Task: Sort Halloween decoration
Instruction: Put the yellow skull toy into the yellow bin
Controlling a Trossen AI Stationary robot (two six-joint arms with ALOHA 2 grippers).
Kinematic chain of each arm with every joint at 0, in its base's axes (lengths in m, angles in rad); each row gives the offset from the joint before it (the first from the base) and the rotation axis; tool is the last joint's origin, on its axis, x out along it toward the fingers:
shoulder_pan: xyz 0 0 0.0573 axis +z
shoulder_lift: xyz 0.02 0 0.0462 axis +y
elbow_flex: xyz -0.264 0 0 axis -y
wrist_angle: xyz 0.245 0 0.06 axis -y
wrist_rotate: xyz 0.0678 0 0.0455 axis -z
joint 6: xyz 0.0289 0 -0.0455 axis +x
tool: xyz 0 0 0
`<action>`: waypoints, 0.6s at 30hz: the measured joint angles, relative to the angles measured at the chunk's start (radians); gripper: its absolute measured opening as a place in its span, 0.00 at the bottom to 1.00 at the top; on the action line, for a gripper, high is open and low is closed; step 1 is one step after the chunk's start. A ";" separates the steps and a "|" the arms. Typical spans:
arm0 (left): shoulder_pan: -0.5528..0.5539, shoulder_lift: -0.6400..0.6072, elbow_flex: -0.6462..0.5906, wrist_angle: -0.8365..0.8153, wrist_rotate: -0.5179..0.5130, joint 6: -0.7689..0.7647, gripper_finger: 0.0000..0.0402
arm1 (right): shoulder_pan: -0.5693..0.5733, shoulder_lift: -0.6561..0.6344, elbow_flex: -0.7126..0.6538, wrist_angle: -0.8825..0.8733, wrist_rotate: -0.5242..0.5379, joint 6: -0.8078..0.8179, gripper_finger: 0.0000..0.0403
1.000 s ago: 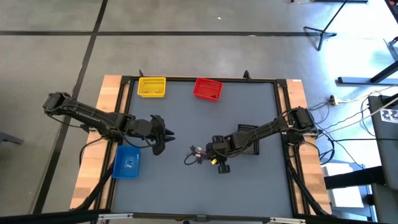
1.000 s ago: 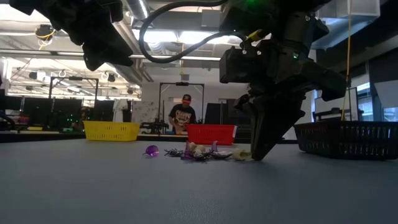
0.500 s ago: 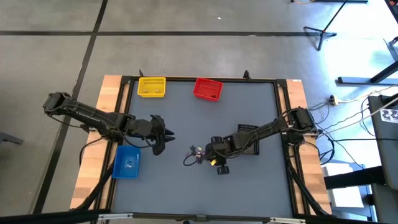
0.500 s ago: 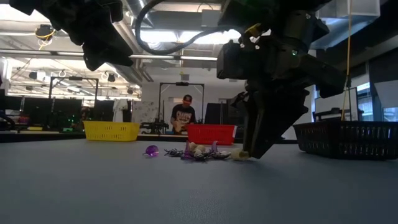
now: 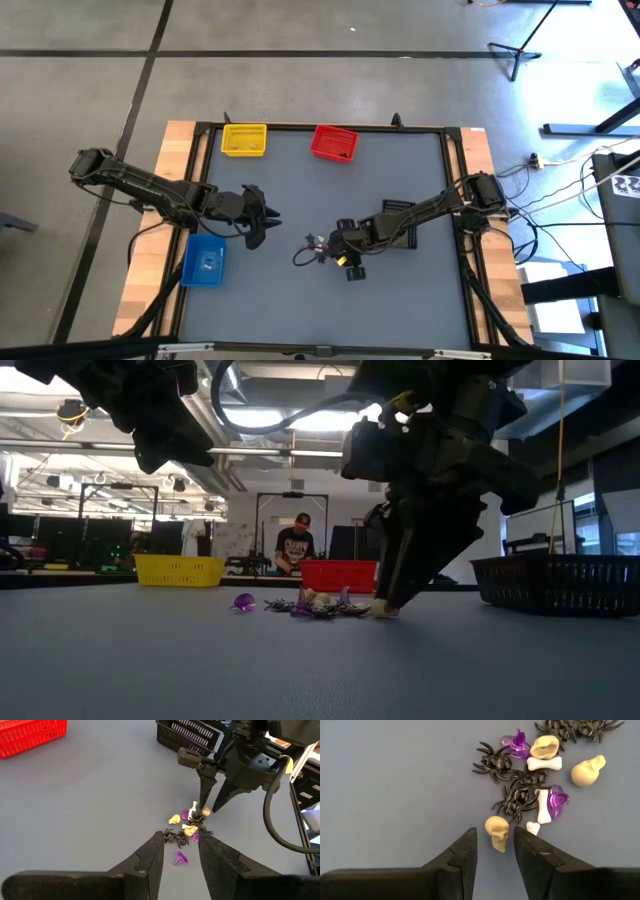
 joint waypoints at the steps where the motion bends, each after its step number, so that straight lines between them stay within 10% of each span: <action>1: 0.000 0.000 0.000 0.000 0.000 0.000 0.29 | 0.000 0.000 0.000 -0.001 0.000 0.000 0.32; 18: 0.000 0.000 0.000 0.000 0.000 0.000 0.29 | 0.000 0.000 0.000 -0.018 0.000 0.000 0.32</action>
